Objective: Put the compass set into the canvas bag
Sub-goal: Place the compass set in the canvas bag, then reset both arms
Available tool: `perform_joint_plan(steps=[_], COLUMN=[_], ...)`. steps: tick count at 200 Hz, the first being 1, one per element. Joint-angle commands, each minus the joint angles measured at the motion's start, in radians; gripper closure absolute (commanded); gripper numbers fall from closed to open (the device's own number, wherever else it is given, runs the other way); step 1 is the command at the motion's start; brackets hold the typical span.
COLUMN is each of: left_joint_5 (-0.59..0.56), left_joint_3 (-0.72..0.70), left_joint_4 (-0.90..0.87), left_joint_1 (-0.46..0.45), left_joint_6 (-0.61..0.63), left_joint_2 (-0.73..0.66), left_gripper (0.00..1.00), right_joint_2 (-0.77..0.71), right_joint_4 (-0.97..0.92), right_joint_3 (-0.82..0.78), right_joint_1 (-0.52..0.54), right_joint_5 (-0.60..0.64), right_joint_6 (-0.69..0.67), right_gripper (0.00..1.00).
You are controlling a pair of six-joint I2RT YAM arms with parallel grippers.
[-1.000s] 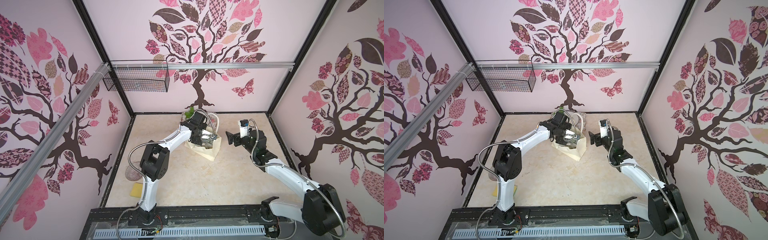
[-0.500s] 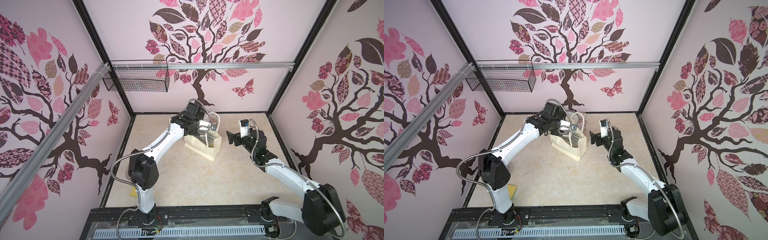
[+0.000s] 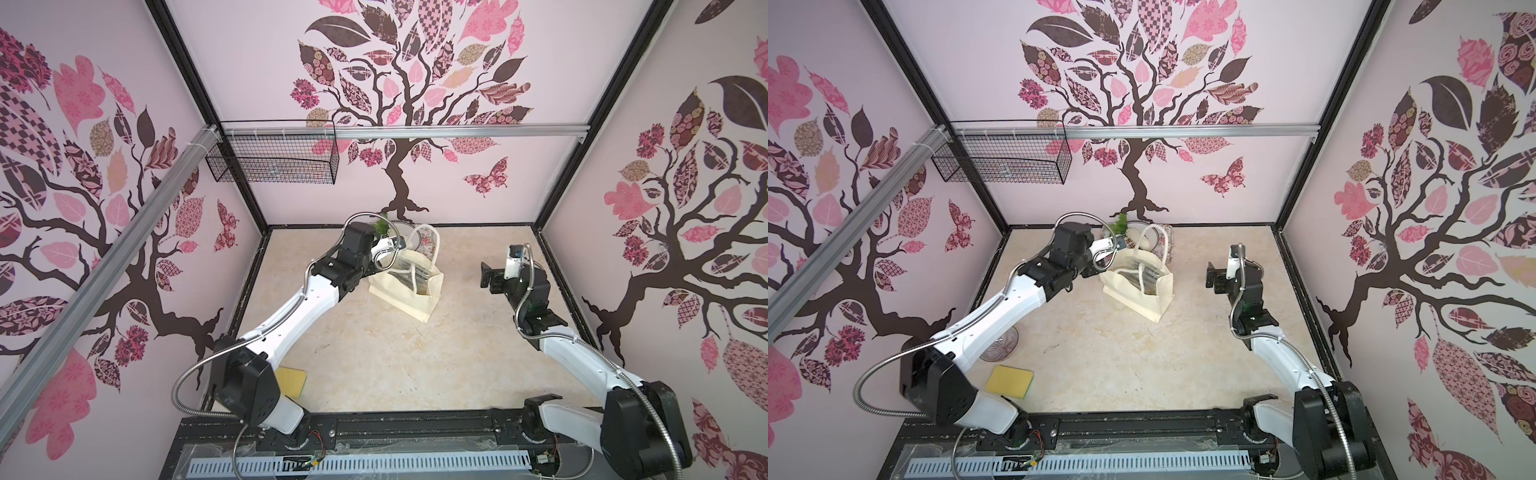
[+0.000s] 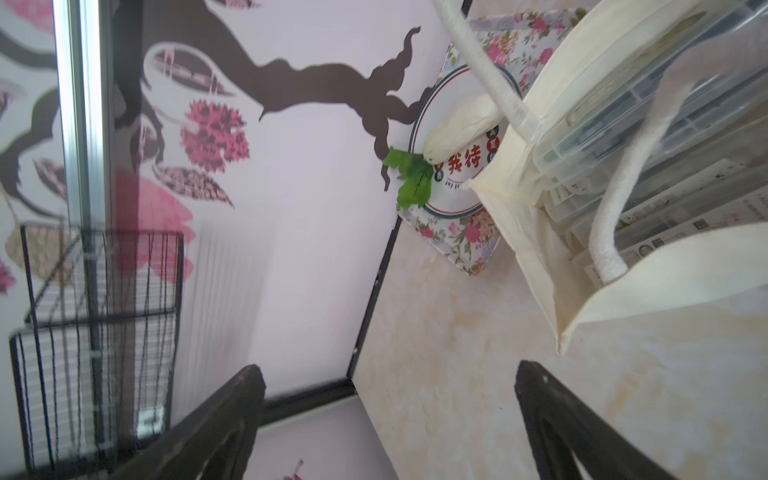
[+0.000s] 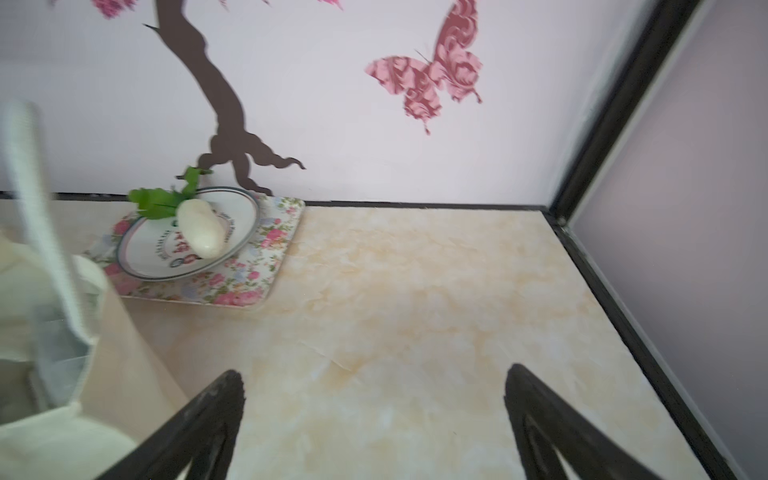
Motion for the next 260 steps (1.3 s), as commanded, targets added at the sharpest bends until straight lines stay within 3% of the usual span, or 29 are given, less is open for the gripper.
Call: perform_joint_plan(steps=[1,22,55,70,100,105,135,205,219,235,251,260], left_joint_5=[-0.128,-0.131,-0.145,-0.048,0.117,0.119,0.179,0.188,0.109,0.076,0.07,0.052], left_joint_3=[-0.238,-0.487,-0.656,-0.701,-0.787,-0.793,-0.738,-0.713,-0.722,-0.778,-0.846,-0.851], left_joint_4=[0.267,0.528,0.674,0.736,0.943,1.004,0.984,0.898,0.878,0.968,1.179,1.144], left_joint_1=[0.009,0.022,0.076,0.155,0.297,0.302,0.321,0.334,0.334,0.353,0.369,0.378], left_joint_6=[-0.308,-0.413,-0.494,-0.531,-0.634,-0.629,-0.63,-0.687,-0.723,-0.78,-0.779,-0.811], left_joint_2=[-0.126,-0.218,-0.208,-0.176,-0.08,-0.053,-0.017,-0.03,-0.031,-0.005,0.075,0.05], left_gripper=[0.03,0.03,0.03,0.03,0.03,0.03,0.03,0.03,0.03,0.03,0.03,0.03], right_joint_2=[0.061,0.164,0.32,0.379,0.359,0.365,0.417,0.407,0.406,0.407,0.407,0.407], right_joint_4=[0.136,0.266,0.5,0.65,0.611,0.636,0.803,0.77,0.77,0.769,0.77,0.768], right_joint_3=[-0.075,-0.119,-0.169,-0.216,-0.224,-0.231,-0.287,-0.28,-0.281,-0.281,-0.28,-0.281], right_joint_1=[-0.039,-0.038,-0.038,-0.04,-0.041,-0.041,-0.041,-0.041,-0.041,-0.04,-0.041,-0.039], right_joint_5=[0.111,0.129,0.104,0.128,0.092,0.085,0.074,0.075,0.074,0.074,0.075,0.075], right_joint_6=[0.033,0.022,0.062,0.071,0.063,0.059,0.049,0.05,0.05,0.05,0.048,0.048], right_gripper=[0.0,0.0,0.0,0.0,0.0,0.0,0.0,0.0,0.0,0.0,0.0,0.0])
